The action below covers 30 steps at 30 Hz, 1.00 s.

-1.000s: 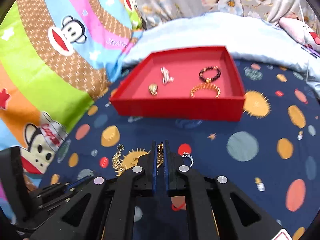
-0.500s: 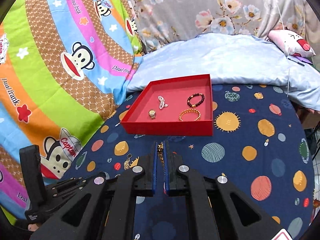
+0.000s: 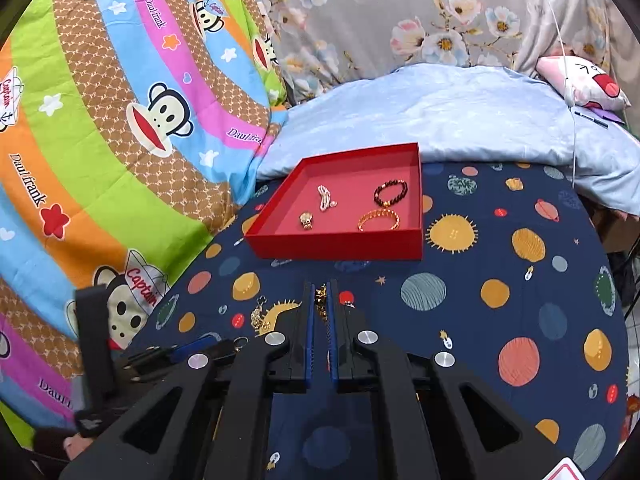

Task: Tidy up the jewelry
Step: 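Grasp the gold ring with dark stone with the left tool and lift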

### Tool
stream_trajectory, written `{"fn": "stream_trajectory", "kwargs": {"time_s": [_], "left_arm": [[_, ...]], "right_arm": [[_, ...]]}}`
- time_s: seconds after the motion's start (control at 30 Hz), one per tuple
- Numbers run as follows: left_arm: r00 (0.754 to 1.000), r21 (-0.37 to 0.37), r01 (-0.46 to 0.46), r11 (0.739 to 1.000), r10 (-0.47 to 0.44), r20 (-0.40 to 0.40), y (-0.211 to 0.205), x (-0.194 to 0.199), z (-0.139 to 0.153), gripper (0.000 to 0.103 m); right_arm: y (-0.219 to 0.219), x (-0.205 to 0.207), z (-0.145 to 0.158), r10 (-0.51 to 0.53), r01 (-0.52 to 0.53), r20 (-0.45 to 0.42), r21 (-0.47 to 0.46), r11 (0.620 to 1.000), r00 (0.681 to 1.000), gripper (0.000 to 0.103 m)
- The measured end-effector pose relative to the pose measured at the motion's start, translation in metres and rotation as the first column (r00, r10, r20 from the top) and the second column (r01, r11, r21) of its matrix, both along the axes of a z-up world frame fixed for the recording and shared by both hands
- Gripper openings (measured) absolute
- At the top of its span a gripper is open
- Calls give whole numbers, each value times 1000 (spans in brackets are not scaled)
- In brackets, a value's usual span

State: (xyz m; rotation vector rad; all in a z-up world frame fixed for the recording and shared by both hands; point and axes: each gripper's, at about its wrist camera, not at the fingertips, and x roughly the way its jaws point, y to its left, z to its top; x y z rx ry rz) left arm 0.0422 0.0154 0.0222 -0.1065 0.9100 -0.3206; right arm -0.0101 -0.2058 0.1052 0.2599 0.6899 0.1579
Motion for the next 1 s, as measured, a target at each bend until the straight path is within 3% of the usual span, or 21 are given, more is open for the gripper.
{"fn": "stream_trajectory", "kwargs": {"time_s": [0.2, 0.23, 0.3, 0.53, 0.77, 1.0], "left_arm": [[999, 34, 5, 999, -4, -35, -6, 10, -19, 26], [999, 33, 4, 999, -3, -37, -6, 11, -20, 19], [999, 35, 3, 999, -2, -36, -5, 12, -20, 15], [1000, 33, 2, 999, -1, -31, -3, 11, -18, 14], [1000, -4, 8, 1000, -8, 9, 4, 9, 12, 14], [992, -36, 26, 999, -21, 127, 2, 36, 70, 14]], "right_arm": [[5, 3, -7, 11, -11, -16, -7, 1000, 1000, 5], [6, 4, -7, 12, -13, -18, -7, 1000, 1000, 5], [7, 5, -9, 14, -14, -22, -4, 1000, 1000, 5], [6, 9, -12, 13, -13, -34, 4, 1000, 999, 5], [-3, 14, -2, -5, 5, -10, -2, 1000, 1000, 5], [-23, 49, 23, -18, 19, 38, -4, 1000, 999, 5]]}}
